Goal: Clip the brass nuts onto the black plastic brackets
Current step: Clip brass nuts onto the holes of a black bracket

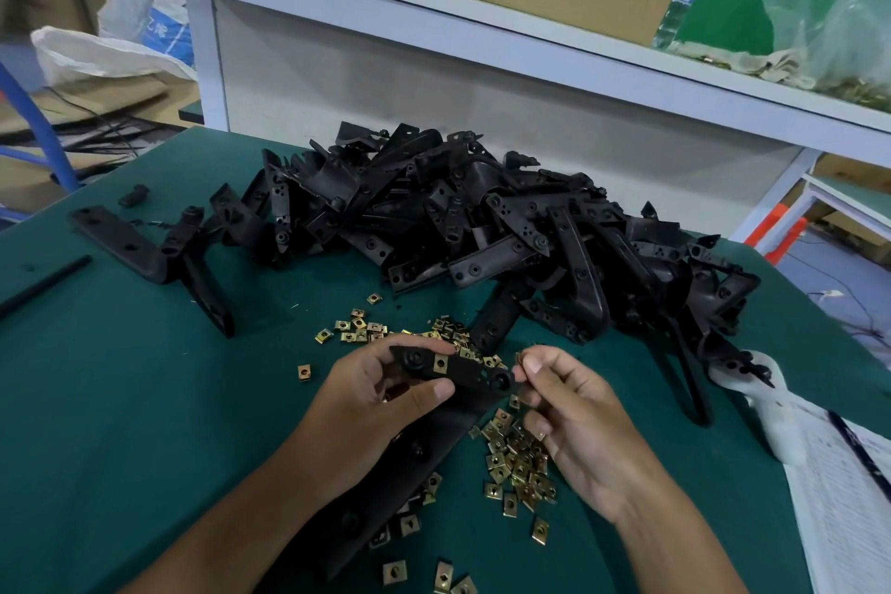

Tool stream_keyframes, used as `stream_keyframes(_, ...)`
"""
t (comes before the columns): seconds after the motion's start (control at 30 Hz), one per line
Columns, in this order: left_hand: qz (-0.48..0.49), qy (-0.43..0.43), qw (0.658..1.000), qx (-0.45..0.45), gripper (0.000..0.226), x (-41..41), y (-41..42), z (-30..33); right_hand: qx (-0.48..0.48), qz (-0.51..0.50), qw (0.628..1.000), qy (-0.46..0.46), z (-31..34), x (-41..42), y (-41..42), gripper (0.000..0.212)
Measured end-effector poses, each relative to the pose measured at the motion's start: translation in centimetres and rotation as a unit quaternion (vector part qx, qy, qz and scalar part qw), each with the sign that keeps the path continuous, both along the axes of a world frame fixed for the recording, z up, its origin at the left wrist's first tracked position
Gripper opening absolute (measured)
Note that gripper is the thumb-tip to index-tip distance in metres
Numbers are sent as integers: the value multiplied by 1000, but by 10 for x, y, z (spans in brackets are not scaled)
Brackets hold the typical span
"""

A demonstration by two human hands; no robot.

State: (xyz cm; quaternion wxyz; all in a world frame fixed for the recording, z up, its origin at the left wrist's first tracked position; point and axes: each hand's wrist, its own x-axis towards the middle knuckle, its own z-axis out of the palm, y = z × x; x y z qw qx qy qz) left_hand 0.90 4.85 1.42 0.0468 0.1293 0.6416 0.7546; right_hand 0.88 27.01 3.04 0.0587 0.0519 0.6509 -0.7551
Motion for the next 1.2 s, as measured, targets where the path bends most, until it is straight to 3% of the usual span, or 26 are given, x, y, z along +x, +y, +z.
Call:
stream_keyframes(0.27, 4, 27, 999, -33, 22, 3, 2, 0, 22, -7, 999, 29, 3, 2, -1, 28)
stream_keyframes(0.4, 12, 43, 997, -63, 24, 5, 3, -1, 66, 11, 995, 79, 3, 5, -5, 12)
stream_keyframes(0.6, 5, 33, 998, -49, 24, 4, 3, 1, 101, 29, 988, 116, 2, 8, -7, 18)
stream_keyframes(1.1, 2, 39, 998, -51, 26, 7, 4, 4, 152, 44, 982, 103, 1, 9, -7, 20)
stream_keyframes(1.2, 1, 39, 998, -53, 25, 7, 4, 5, 150, 38, 984, 94, -2, 7, -6, 11)
